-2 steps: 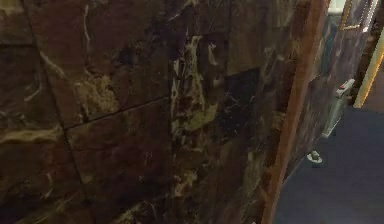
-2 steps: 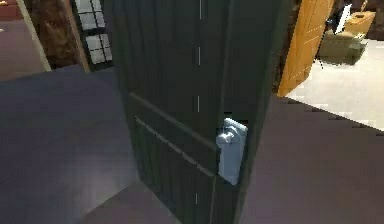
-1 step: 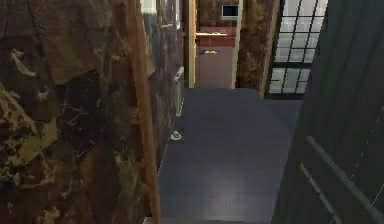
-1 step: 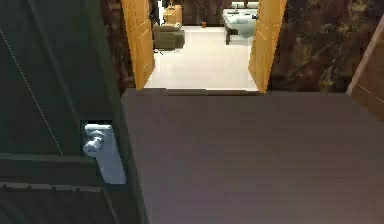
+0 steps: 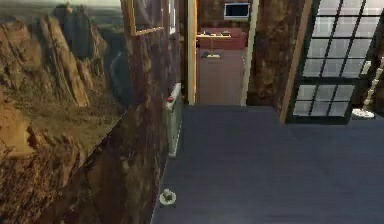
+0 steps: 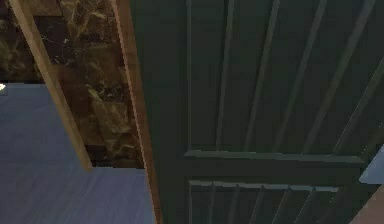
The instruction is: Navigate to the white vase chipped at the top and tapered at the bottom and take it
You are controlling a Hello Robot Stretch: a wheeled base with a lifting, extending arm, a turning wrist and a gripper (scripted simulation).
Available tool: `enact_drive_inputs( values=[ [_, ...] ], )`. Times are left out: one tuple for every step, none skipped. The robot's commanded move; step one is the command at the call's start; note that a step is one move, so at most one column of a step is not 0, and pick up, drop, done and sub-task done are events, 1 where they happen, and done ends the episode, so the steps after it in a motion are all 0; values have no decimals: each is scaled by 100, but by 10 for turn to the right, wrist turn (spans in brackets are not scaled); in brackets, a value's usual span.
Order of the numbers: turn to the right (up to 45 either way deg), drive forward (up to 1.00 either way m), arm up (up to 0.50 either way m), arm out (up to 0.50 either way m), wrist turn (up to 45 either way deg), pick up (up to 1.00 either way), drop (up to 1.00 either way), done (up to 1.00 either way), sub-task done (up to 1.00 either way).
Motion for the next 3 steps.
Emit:
enact_drive_inputs(
  values=[
    [60,0,0,0,0,0,0,0,0],
    [0,20,0,0,0,0,0,0,0],
    [390,0,0,0,0,0,0,0,0]
  ],
)
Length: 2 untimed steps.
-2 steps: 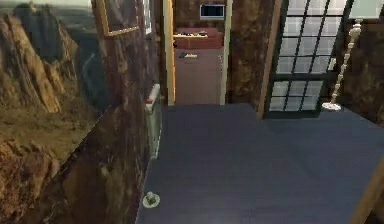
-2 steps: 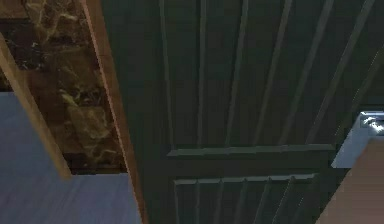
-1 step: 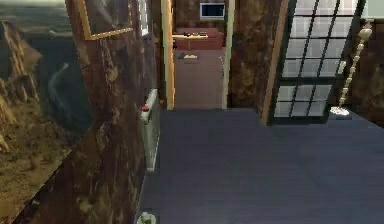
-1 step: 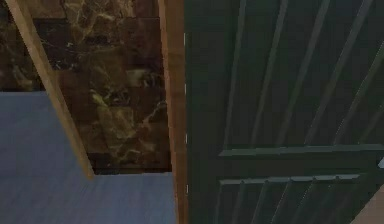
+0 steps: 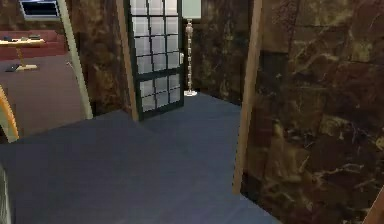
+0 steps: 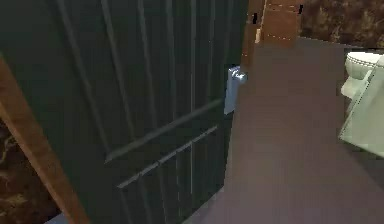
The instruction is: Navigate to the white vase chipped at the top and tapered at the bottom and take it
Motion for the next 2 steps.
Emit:
enact_drive_inputs(
  values=[
    [0,100,0,0,0,0,0,0,0],
    [90,0,0,0,0,0,0,0,0]
  ],
)
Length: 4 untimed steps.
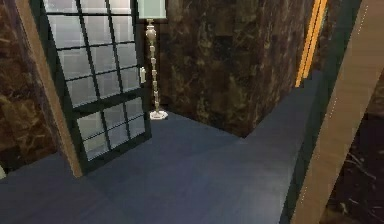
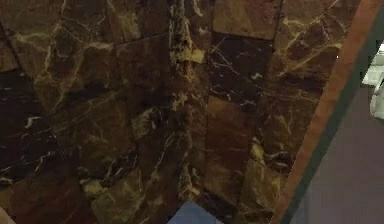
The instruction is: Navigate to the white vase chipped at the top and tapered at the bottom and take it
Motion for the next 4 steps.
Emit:
enact_drive_inputs(
  values=[
    [0,25,0,0,0,0,0,0,0],
    [-240,0,0,0,0,0,0,0,0],
    [-30,0,0,0,0,0,0,0,0],
    [0,45,0,0,0,0,0,0,0]
  ],
)
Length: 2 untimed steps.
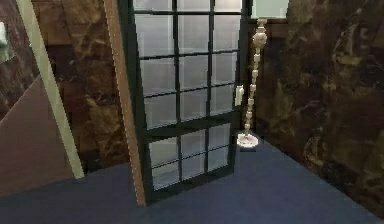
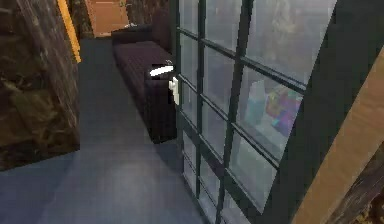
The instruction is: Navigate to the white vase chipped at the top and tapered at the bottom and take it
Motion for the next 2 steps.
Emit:
enact_drive_inputs(
  values=[
    [450,0,0,0,0,0,0,0,0],
    [180,0,0,0,0,0,0,0,0]
  ],
)
